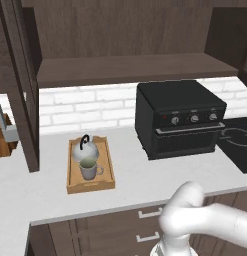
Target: Pick the kettle from the counter and place it on the tray. Then pick the mug from the cabinet and place it on the tray. Then close the cabinet doors.
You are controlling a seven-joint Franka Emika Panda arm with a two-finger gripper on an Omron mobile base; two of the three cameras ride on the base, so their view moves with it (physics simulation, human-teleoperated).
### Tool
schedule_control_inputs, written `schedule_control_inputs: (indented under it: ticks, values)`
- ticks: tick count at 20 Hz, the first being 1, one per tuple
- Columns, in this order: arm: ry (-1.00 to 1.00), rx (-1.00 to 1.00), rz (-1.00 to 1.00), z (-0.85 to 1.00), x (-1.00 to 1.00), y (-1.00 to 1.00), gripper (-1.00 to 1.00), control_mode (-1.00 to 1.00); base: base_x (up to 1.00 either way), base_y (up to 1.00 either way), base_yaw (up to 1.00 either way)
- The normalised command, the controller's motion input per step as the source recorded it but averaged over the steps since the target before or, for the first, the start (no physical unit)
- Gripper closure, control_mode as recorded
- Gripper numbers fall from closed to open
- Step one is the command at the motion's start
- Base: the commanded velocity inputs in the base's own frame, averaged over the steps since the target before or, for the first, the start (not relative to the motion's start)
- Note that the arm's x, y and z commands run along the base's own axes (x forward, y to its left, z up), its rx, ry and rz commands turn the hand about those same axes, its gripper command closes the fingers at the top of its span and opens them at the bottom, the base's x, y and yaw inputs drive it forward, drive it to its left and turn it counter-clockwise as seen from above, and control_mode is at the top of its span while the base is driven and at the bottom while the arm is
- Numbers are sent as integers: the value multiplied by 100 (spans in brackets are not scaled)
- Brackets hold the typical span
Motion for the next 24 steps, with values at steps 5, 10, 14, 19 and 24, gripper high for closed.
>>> schedule_control_inputs:
  ticks: [5, 10, 14, 19, 24]
  values:
    - [4, -17, -14, 0, 5, 73, -100, -100, 0, 0, 0]
    - [8, -15, -15, 0, 20, 72, -100, -100, 0, 0, 0]
    - [7, -12, -14, 0, 28, 66, -100, -100, 0, 0, 0]
    - [5, -8, -14, 0, 28, 60, -100, -100, 0, 0, 0]
    - [1, -5, -16, 0, 32, 49, -100, -100, 0, 0, 0]
